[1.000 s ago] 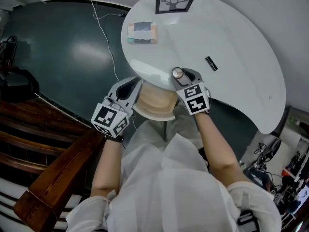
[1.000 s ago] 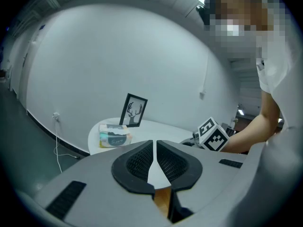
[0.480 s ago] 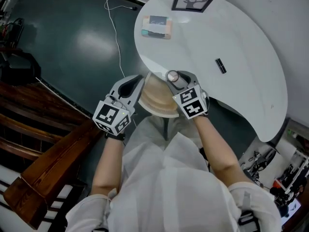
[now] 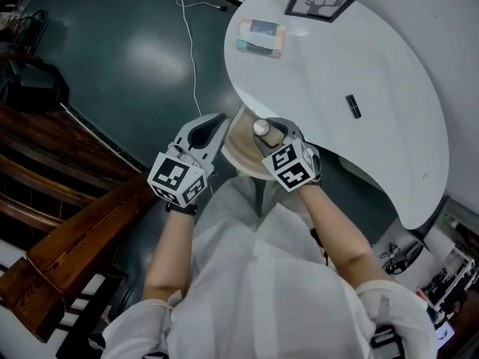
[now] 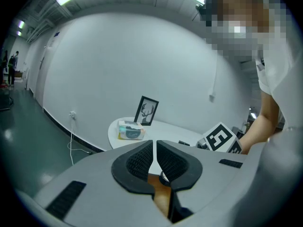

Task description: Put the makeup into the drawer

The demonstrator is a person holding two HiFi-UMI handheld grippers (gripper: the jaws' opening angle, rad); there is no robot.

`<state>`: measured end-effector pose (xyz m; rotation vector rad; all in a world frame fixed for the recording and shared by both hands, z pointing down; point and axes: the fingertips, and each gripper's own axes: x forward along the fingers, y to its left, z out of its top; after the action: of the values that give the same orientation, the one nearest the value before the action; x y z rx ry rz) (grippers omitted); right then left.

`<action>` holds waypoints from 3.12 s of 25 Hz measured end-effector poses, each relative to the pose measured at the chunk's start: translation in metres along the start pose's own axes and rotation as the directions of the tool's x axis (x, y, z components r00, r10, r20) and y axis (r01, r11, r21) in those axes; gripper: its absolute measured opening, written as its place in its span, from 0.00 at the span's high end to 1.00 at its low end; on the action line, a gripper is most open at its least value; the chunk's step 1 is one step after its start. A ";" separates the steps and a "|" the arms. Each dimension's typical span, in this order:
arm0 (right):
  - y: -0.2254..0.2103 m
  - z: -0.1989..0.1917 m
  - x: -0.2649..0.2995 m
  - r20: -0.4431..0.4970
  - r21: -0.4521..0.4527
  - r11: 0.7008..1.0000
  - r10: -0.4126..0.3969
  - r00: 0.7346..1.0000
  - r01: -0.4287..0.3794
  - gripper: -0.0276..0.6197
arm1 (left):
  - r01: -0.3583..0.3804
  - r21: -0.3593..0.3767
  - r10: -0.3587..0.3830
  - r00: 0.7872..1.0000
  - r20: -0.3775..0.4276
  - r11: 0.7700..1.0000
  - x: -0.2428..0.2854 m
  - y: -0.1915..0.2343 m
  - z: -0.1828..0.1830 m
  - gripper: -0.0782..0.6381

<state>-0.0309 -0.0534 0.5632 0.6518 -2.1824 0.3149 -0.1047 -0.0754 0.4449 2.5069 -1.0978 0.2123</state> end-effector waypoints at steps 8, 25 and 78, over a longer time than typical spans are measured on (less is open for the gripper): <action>0.030 -0.015 0.025 -0.042 -0.069 0.995 0.076 0.996 -0.079 0.64 | -0.038 -0.003 0.038 0.999 -0.008 0.999 -0.012 0.010 -0.007 0.85; 0.056 -0.082 0.110 -0.232 -0.166 0.960 0.184 0.955 -0.225 0.64 | -0.109 -0.045 0.108 0.994 -0.031 0.993 -0.015 0.034 -0.033 0.85; 0.062 -0.122 0.183 -0.360 -0.268 0.906 0.221 0.906 -0.327 0.64 | -0.134 -0.077 0.130 0.990 -0.059 0.988 -0.015 0.050 -0.058 0.85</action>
<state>-0.0838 -0.0127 0.7815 0.0909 -1.9441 0.1863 -0.1503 -0.0718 0.5077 2.3463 -1.2266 0.2654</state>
